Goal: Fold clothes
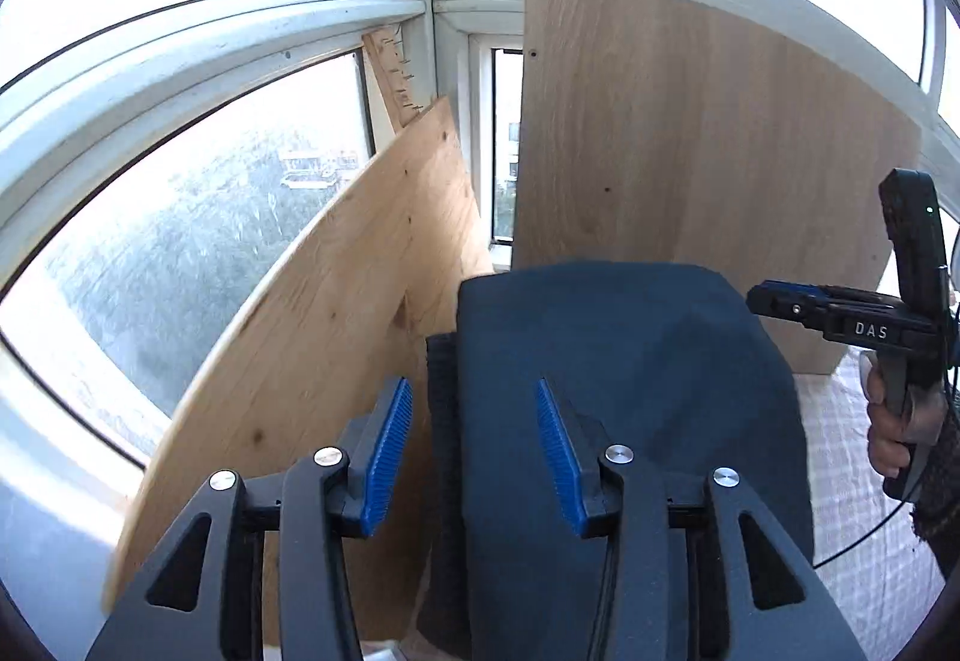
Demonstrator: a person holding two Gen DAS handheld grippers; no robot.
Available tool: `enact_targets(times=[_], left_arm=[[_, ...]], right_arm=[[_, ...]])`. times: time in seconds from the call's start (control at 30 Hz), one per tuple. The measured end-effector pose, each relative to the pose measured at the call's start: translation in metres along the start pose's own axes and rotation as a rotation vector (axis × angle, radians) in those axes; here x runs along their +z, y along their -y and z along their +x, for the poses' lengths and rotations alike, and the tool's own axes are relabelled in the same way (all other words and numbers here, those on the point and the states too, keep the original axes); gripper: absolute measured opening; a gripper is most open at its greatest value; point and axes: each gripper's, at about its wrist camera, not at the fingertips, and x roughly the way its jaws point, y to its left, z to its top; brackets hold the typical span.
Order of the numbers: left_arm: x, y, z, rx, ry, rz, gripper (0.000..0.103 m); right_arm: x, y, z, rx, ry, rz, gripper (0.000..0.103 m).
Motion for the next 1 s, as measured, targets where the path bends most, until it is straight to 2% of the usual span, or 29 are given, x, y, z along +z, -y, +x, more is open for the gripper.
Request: enact_targets(times=[0.07,0.1,0.17,0.23,0.27,0.37,0.4,0.47,0.53,0.63,0.7,0.73,0.83,0.93,1.0], left_arm=[[-0.026,0.001,-0.005,-0.048,-0.016,-0.011,0.042],[-0.037,0.002,-0.001,-0.046,-0.034,-0.011,0.042],[-0.054,0.003,0.017,0.015,-0.092,-0.014,0.044],[-0.072,-0.006,0.036,0.106,-0.153,-0.059,0.045],[-0.079,-0.01,0.034,0.15,-0.155,-0.083,0.045],[-0.093,-0.009,0.006,0.288,-0.092,-0.096,0.043],[-0.098,-0.007,-0.006,0.301,-0.071,-0.106,0.044],[-0.108,-0.004,-0.028,0.237,-0.04,-0.159,0.046],[-0.115,0.005,-0.042,0.166,-0.022,-0.198,0.047],[-0.115,0.037,-0.039,0.083,-0.014,-0.145,0.048],[-0.114,0.059,-0.028,0.028,-0.022,-0.101,0.049],[-0.115,0.067,-0.019,0.018,-0.035,-0.084,0.051],[-0.121,0.083,0.012,0.055,-0.109,-0.066,0.051],[-0.142,0.09,0.007,0.052,-0.171,-0.12,0.052],[-0.157,0.101,-0.011,0.054,-0.169,-0.122,0.055]], right_arm=[[-0.018,-0.024,-0.01,0.035,-0.019,-0.079,0.043],[-0.027,-0.033,-0.007,0.028,-0.04,-0.115,0.043],[-0.044,-0.047,0.005,-0.012,-0.088,-0.167,0.043],[-0.06,-0.06,0.014,-0.053,-0.13,-0.221,0.043],[-0.066,-0.062,0.009,-0.076,-0.128,-0.251,0.043],[-0.081,-0.065,-0.017,-0.137,-0.109,-0.302,0.043],[-0.085,-0.064,-0.03,-0.145,-0.095,-0.294,0.044],[-0.092,-0.06,-0.056,-0.1,-0.054,-0.236,0.05],[-0.101,-0.064,-0.069,-0.082,-0.031,-0.219,0.05],[-0.116,-0.078,-0.073,-0.084,-0.017,-0.235,0.05],[-0.13,-0.087,-0.058,-0.113,-0.049,-0.258,0.05],[-0.14,-0.09,-0.05,-0.133,-0.076,-0.273,0.05],[-0.169,-0.092,-0.036,-0.163,-0.176,-0.272,0.05],[-0.198,-0.079,-0.065,-0.155,-0.218,-0.236,0.05],[-0.215,-0.066,-0.092,-0.165,-0.214,-0.193,0.051]])
